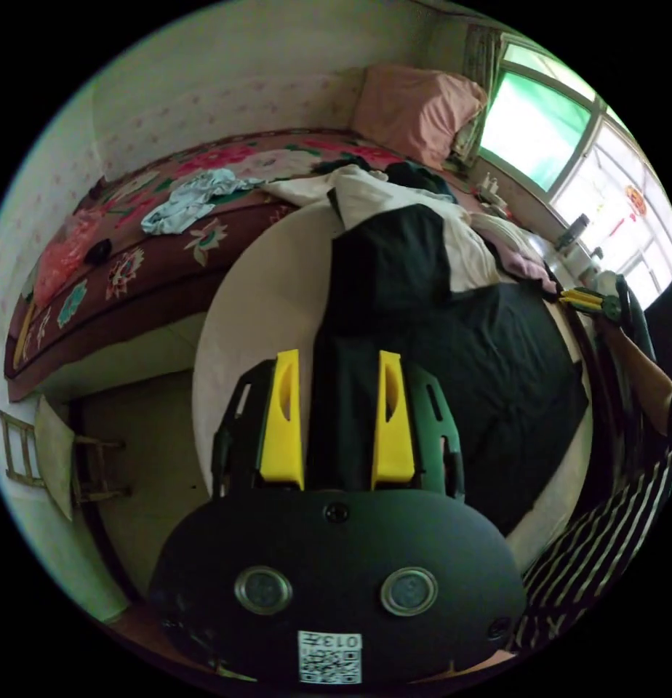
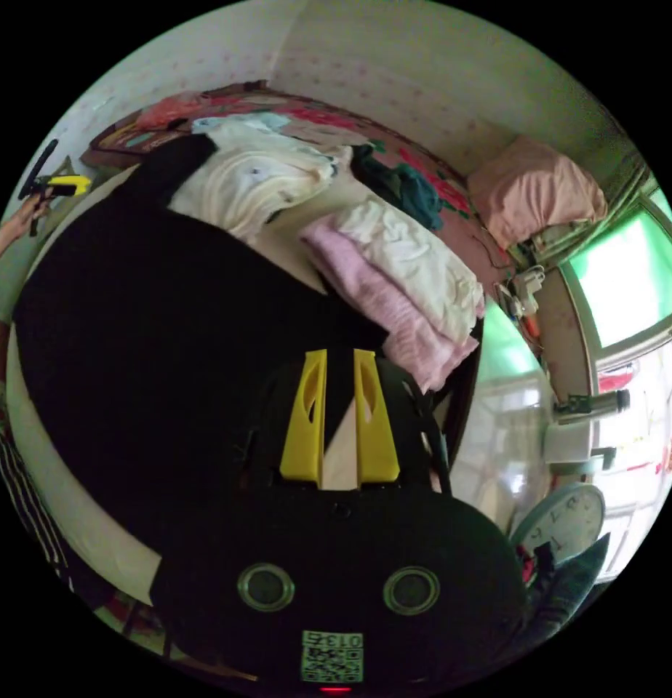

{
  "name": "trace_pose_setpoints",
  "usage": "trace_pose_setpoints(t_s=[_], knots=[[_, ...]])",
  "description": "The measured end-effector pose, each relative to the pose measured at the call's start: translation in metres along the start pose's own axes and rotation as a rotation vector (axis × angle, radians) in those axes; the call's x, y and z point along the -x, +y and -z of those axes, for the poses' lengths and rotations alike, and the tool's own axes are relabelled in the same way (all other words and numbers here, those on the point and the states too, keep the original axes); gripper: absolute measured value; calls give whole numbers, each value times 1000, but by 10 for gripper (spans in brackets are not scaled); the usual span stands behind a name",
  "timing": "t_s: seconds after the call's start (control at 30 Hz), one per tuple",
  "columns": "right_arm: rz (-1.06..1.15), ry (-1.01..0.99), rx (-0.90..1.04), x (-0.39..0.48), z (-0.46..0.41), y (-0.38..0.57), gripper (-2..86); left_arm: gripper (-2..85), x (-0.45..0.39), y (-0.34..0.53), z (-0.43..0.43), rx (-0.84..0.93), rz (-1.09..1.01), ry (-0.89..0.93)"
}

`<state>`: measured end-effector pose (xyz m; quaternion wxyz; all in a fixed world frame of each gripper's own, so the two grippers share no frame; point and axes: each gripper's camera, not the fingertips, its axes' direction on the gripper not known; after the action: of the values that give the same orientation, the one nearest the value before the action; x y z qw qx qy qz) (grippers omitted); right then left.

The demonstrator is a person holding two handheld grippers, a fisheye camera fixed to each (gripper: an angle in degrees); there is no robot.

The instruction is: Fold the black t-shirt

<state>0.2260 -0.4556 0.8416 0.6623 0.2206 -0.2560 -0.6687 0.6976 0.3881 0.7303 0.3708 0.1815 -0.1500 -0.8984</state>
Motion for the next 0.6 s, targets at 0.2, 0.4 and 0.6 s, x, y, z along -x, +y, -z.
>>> trace_pose_setpoints(t_s=[0.2, 0.4, 0.6], knots=[[-126, -83, 95, -81, -52, -29, 86, 182, 24, -65, -46, 27, -7, 83], [-4, -86, 154, -76, -72, -34, 42, 102, 25, -95, -85, 133, -54, 107], [69, -17, 113, -62, -41, -23, 16, 9, 21, -85, -84, 128, -59, 144]])
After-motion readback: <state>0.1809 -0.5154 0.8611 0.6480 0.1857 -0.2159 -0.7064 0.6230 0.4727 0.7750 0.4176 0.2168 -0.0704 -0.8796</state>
